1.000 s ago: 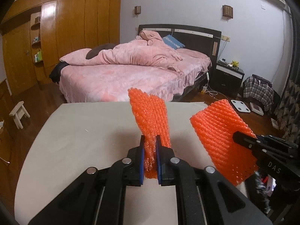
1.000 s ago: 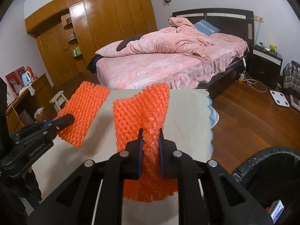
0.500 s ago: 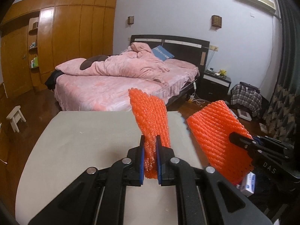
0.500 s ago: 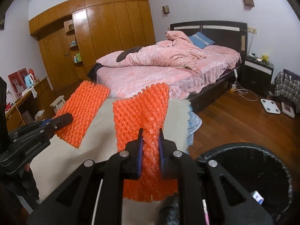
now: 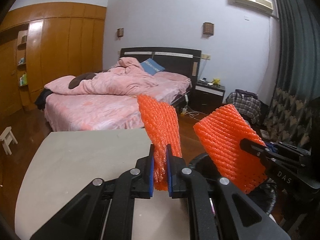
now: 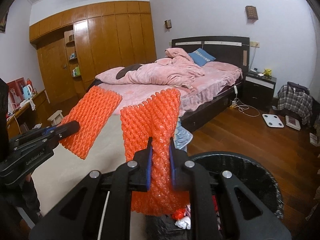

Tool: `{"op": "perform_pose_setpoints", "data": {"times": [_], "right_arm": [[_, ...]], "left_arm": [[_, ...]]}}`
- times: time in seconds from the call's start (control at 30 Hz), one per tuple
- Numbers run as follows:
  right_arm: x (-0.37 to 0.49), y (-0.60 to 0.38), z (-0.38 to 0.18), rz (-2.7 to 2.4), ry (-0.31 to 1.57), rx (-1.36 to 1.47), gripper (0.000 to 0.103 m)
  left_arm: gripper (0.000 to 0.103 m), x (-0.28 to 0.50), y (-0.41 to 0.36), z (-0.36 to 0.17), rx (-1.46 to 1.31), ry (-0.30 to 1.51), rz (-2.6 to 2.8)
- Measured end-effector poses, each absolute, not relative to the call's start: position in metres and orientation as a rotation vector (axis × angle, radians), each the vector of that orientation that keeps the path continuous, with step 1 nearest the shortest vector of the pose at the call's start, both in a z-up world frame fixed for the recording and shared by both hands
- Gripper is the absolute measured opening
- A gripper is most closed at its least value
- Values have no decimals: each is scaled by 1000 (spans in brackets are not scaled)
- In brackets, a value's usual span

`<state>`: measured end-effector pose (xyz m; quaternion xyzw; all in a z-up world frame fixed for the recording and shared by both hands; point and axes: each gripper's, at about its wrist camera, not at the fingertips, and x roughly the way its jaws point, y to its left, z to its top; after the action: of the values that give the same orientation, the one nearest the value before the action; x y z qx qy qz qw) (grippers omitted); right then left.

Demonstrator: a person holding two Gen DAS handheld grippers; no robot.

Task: Collect trash
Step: 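Carry both orange foam nets over the black bin and open both tools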

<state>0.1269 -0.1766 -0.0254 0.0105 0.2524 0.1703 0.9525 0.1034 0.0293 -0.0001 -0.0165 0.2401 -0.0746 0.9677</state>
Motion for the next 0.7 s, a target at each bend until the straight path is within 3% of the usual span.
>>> {"op": "perform_pose_setpoints", "data": {"times": [0.7], "right_arm": [[97,-255,-37,173,505,64,13]], "left_arm": [[10,97,-60,-10,39,500,-329]]}}
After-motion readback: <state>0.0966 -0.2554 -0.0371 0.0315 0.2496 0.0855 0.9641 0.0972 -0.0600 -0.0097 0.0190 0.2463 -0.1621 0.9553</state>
